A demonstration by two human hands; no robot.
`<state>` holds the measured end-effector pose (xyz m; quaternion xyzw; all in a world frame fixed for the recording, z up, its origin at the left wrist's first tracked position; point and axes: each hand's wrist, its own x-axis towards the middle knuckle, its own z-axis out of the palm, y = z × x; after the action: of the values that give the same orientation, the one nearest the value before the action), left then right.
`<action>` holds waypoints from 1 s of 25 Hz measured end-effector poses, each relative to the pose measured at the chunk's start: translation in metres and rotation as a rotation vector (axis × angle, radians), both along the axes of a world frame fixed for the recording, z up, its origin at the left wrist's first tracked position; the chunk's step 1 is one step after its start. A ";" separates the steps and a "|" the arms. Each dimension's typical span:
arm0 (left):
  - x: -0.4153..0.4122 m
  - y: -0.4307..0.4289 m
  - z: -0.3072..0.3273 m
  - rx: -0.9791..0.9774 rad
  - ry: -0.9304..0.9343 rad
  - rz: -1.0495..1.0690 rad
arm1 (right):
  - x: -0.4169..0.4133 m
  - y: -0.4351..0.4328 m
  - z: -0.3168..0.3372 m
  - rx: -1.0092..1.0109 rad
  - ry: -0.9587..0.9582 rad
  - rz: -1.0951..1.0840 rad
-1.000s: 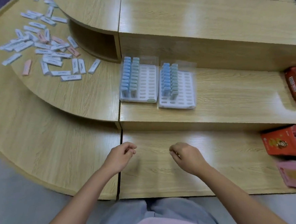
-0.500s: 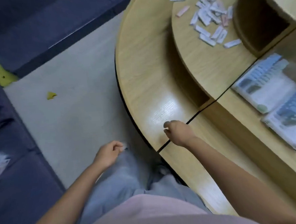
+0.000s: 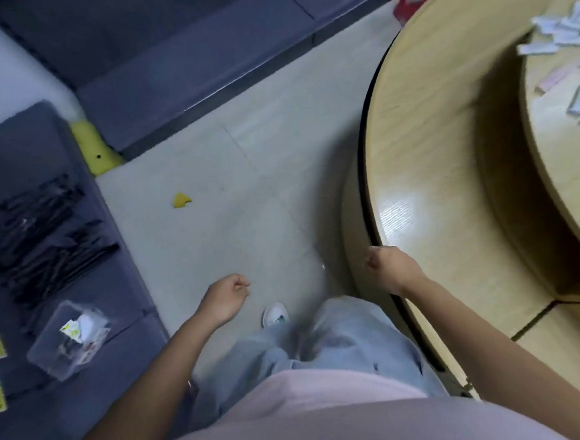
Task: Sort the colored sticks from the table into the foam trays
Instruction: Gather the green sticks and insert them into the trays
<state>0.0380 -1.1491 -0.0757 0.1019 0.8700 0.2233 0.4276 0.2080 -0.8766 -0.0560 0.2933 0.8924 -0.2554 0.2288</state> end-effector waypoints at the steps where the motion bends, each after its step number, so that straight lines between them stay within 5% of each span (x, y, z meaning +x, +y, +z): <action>1: -0.028 0.008 0.004 0.003 0.012 -0.031 | -0.008 -0.001 -0.001 -0.008 -0.005 -0.040; 9: -0.191 0.145 -0.001 0.067 0.048 -0.272 | -0.079 0.060 -0.032 -0.067 -0.093 -0.216; 18: -0.334 0.292 0.009 -0.007 0.003 -0.264 | -0.289 0.262 -0.003 -0.042 0.078 -0.254; 25: -0.467 0.448 -0.014 0.006 -0.005 -0.344 | -0.376 0.395 -0.009 0.002 0.084 -0.445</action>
<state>-0.4288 -0.7006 -0.0895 0.2498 0.8380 0.1498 0.4615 -0.1680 -0.4820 -0.0650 0.4723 0.8147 -0.3107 0.1290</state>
